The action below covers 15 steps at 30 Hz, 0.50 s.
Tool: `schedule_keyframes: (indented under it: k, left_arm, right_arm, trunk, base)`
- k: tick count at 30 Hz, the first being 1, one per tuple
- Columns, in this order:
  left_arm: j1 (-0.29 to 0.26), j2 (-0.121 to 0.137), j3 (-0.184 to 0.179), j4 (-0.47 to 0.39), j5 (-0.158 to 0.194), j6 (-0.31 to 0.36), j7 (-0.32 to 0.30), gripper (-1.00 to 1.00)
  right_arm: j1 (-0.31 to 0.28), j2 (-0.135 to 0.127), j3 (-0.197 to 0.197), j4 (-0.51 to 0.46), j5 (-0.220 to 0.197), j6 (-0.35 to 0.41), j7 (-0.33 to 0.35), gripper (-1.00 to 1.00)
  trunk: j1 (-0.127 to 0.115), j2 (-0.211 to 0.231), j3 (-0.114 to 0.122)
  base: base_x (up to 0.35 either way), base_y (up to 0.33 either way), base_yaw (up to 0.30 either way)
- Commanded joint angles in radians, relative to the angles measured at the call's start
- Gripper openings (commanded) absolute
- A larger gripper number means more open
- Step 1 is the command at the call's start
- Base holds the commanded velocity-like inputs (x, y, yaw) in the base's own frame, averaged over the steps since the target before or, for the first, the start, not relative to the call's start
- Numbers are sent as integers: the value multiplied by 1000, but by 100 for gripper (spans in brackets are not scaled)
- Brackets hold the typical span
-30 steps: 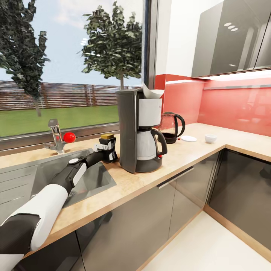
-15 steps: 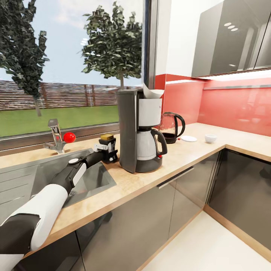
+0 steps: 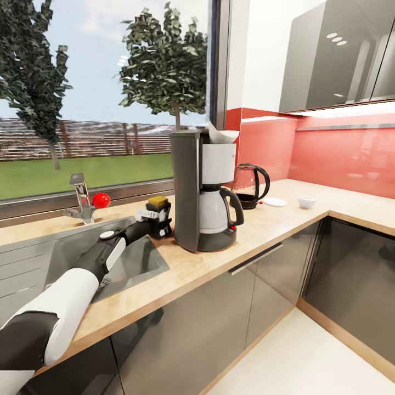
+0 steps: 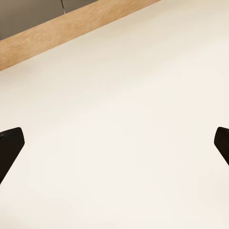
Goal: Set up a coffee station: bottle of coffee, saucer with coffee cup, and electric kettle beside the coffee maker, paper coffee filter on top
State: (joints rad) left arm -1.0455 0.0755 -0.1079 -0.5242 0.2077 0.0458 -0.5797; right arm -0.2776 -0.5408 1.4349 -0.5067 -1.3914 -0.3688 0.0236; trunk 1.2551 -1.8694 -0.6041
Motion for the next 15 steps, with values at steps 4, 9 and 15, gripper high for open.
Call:
schedule_keyframes:
  k: [4,9,15]
  left_arm:
    - [-1,1,-6,0,10,5,0,100]
    - [-1,1,-6,0,10,5,0,100]
    - [-1,1,-6,0,10,5,0,100]
  right_arm:
    - [-2,-1,7,-1,-11,-5,2,100]
    - [-2,-1,7,-1,-11,-5,2,100]
    - [-2,-1,7,-1,-11,-5,2,100]
  trunk:
    - [0,-1,-1]
    - [0,-1,-1]
    - [0,-1,-1]
  base:
    - [0,0,0]
    - [0,0,0]
    - [0,4,0]
